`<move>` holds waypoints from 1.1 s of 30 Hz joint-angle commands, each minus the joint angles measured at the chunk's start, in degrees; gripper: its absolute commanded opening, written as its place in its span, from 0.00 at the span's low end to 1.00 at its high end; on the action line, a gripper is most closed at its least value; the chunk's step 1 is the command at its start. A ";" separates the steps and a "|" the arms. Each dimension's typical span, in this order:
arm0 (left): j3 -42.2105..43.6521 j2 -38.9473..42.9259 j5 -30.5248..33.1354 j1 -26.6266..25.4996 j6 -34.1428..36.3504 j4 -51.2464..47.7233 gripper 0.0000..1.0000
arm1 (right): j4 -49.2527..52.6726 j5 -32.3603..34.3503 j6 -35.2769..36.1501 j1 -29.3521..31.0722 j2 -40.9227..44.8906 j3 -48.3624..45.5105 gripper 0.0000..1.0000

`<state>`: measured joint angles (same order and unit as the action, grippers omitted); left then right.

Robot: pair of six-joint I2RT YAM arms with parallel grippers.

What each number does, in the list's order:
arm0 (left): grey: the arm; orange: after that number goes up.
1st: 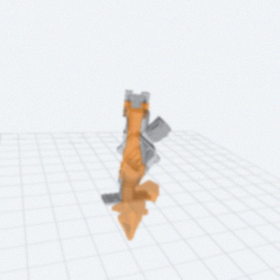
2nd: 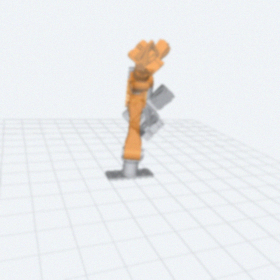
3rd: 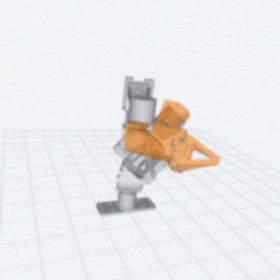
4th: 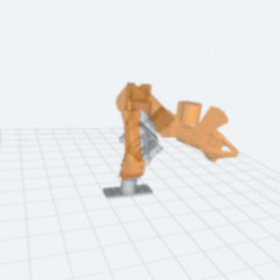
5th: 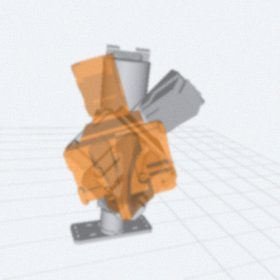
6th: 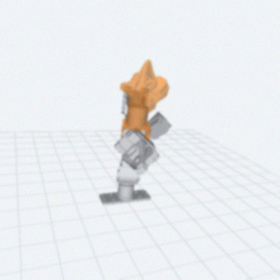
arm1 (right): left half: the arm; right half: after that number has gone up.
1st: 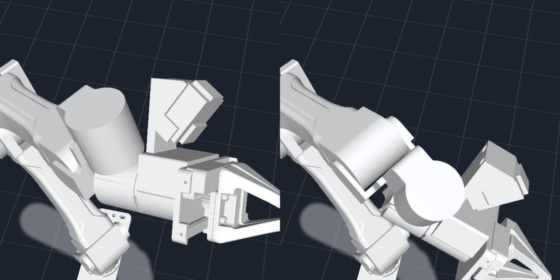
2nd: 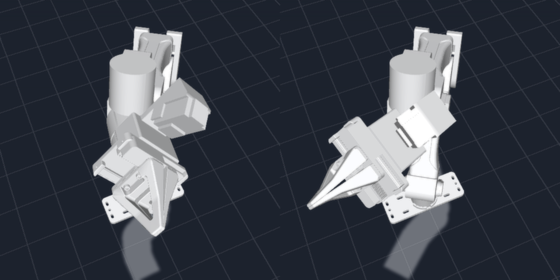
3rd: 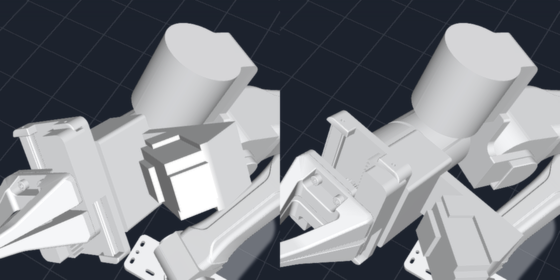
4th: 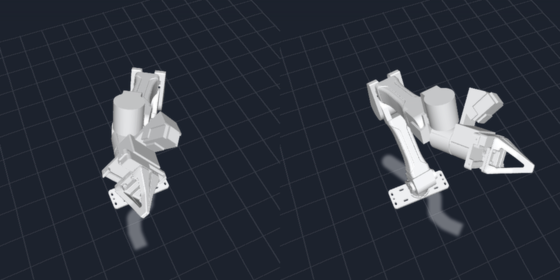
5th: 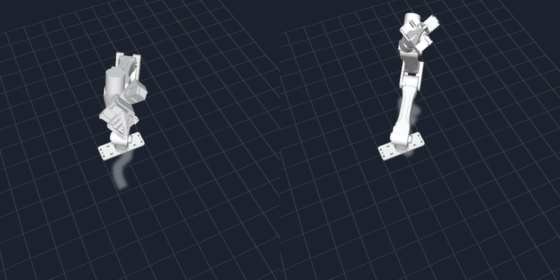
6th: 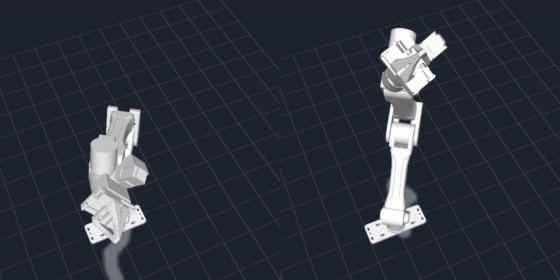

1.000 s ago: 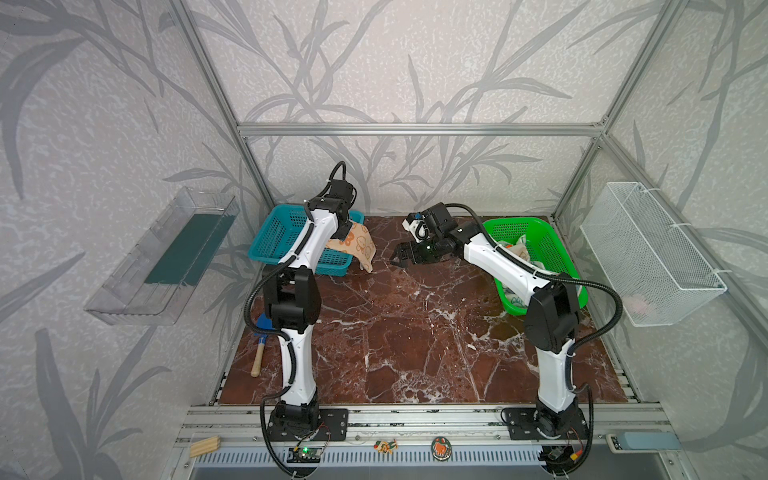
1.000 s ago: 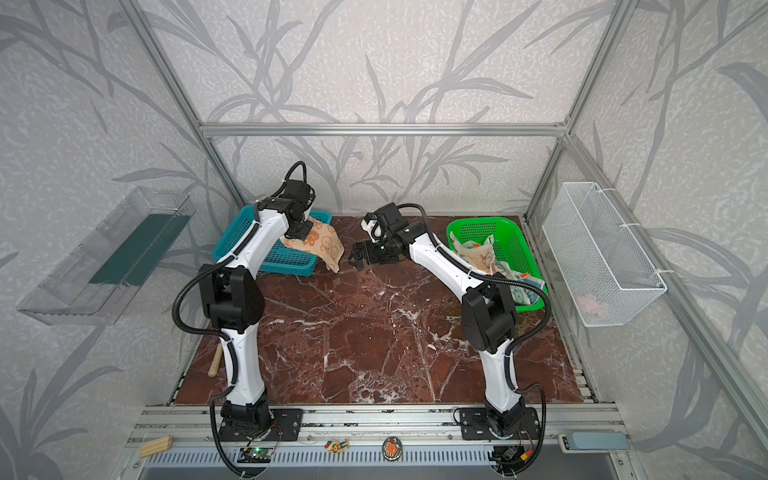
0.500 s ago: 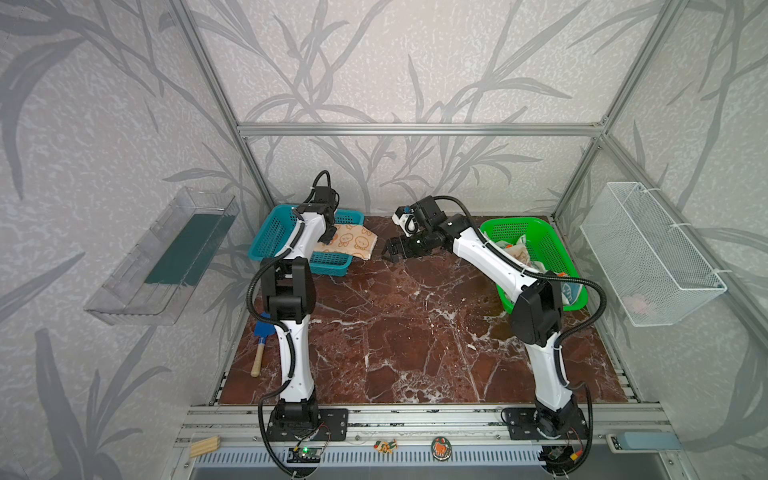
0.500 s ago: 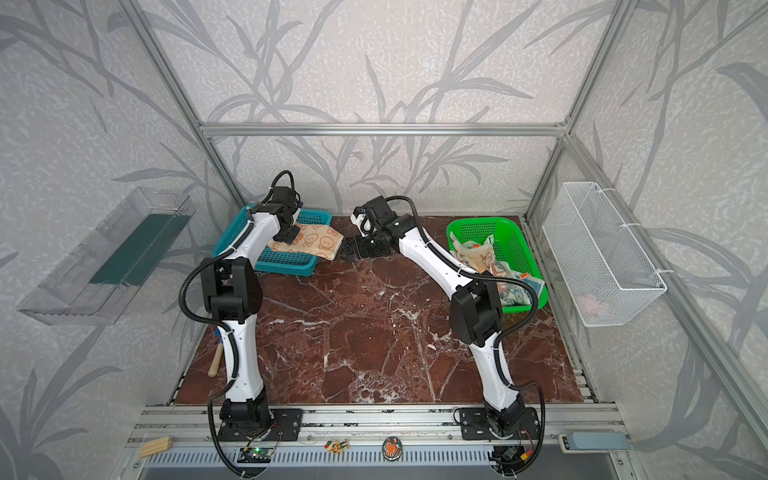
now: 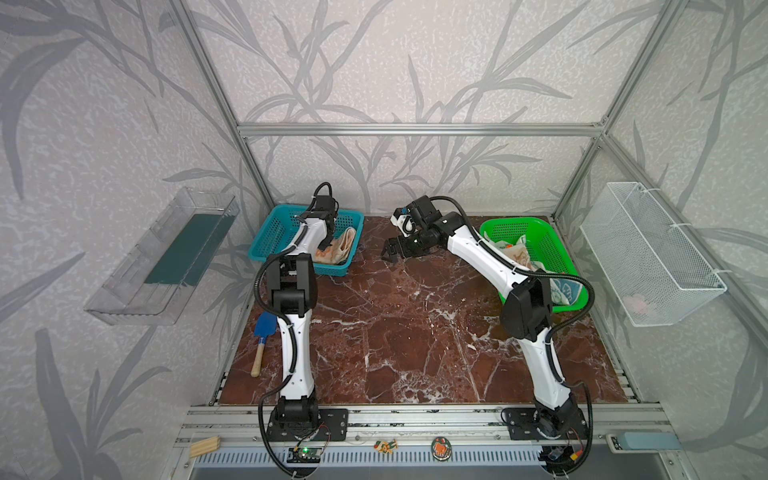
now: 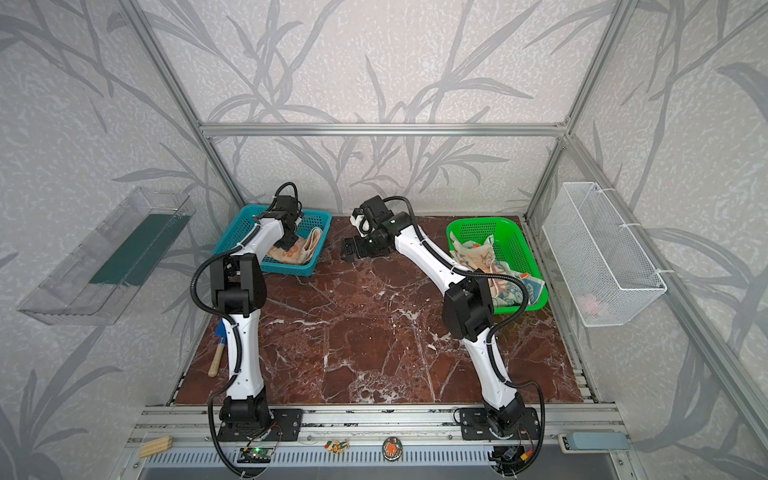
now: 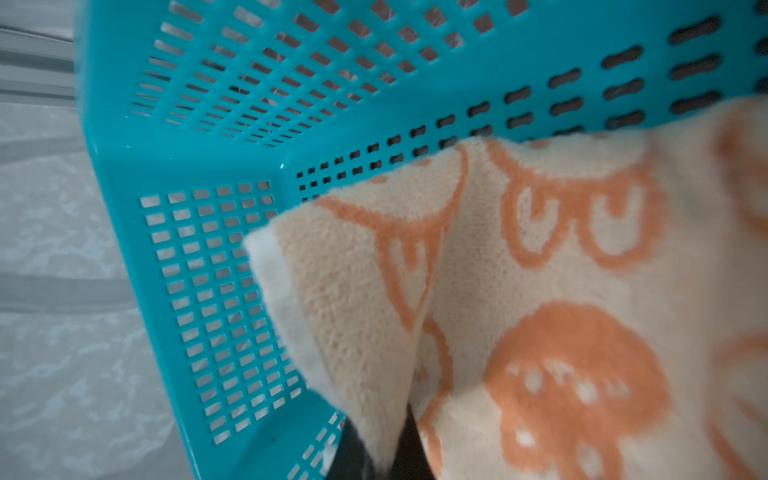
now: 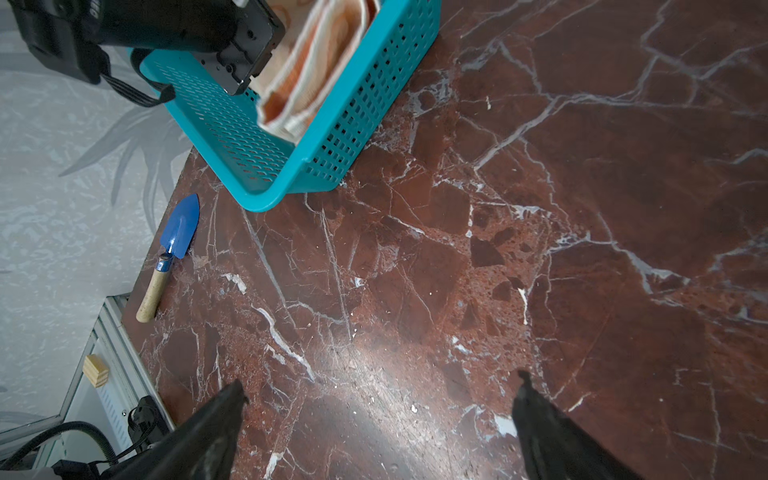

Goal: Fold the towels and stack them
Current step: 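Carry the folded towel with the left gripper into the teal basket, then release the towel in the teal basket and raise the left gripper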

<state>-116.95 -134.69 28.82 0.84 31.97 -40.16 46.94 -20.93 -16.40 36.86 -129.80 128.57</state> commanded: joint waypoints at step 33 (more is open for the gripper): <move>3.13 1.28 9.24 3.67 -0.57 7.03 0.99 | 1.20 -0.69 0.89 0.23 2.19 -3.13 0.99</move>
<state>-114.26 -134.72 36.47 4.60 32.95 -33.71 48.18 -21.06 -15.35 36.86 -130.74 126.80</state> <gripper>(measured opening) 0.470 0.991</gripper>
